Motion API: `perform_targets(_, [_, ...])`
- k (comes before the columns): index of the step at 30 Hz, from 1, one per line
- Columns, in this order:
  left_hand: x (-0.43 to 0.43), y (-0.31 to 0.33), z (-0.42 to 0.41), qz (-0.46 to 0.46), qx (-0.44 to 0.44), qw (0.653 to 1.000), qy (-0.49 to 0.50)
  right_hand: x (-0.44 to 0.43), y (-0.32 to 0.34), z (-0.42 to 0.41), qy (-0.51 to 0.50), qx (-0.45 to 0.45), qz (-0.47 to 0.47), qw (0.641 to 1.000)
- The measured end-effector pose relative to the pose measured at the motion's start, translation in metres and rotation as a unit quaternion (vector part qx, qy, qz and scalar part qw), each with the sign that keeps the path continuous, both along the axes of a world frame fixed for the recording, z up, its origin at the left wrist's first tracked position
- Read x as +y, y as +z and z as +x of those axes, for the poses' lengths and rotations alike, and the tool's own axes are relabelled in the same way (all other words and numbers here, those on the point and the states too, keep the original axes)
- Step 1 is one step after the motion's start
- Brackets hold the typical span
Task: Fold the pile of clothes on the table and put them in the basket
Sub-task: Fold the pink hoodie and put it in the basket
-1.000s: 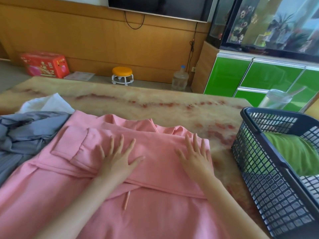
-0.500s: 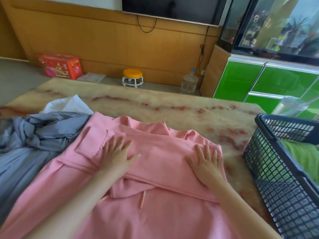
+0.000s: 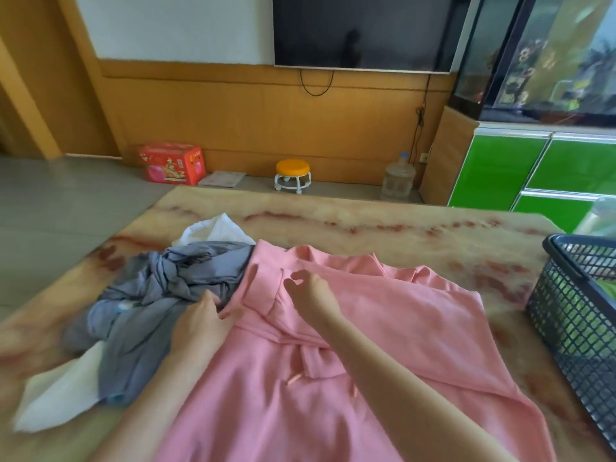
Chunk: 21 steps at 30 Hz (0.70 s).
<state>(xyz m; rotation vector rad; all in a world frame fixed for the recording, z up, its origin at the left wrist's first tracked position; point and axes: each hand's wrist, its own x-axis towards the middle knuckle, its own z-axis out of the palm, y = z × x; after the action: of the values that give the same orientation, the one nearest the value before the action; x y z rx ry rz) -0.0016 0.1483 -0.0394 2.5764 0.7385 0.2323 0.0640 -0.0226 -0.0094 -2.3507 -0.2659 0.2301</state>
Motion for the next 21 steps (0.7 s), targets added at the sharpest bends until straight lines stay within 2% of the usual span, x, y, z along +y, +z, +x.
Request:
perform_targets(3, [-0.001,0.001,0.0,0.004,0.005,1.0,-0.013,0.037,0.011,0.007,0.004,-0.008,-0.08,0.997])
perform_targets(5, [-0.002,0.002,0.001,-0.029,-0.014,0.999,-0.027,0.057,0.014,0.015,0.027,0.007,-0.119,0.992])
perform_targets(8, [-0.006,0.003,-0.001,-0.117,-0.048,0.99,-0.056,0.077,0.01,0.03,-0.008,0.039,-0.12,0.992])
perform_targets(11, [-0.009,0.004,-0.001,-0.161,-0.05,0.982,-0.079,0.086,0.004,0.039,-0.001,0.041,-0.147,0.988])
perform_targets(16, [-0.015,0.006,0.005,-0.167,-0.043,0.977,-0.126,0.086,0.002,0.051,0.025,0.021,-0.162,0.986])
perform_targets(19, [-0.03,0.01,0.009,-0.19,-0.067,0.969,-0.144,0.08,0.004,0.052,0.035,0.023,-0.159,0.986])
perform_targets(21, [-0.043,0.008,0.011,-0.171,-0.079,0.971,-0.149,0.074,0.001,0.051,0.031,0.015,-0.156,0.987])
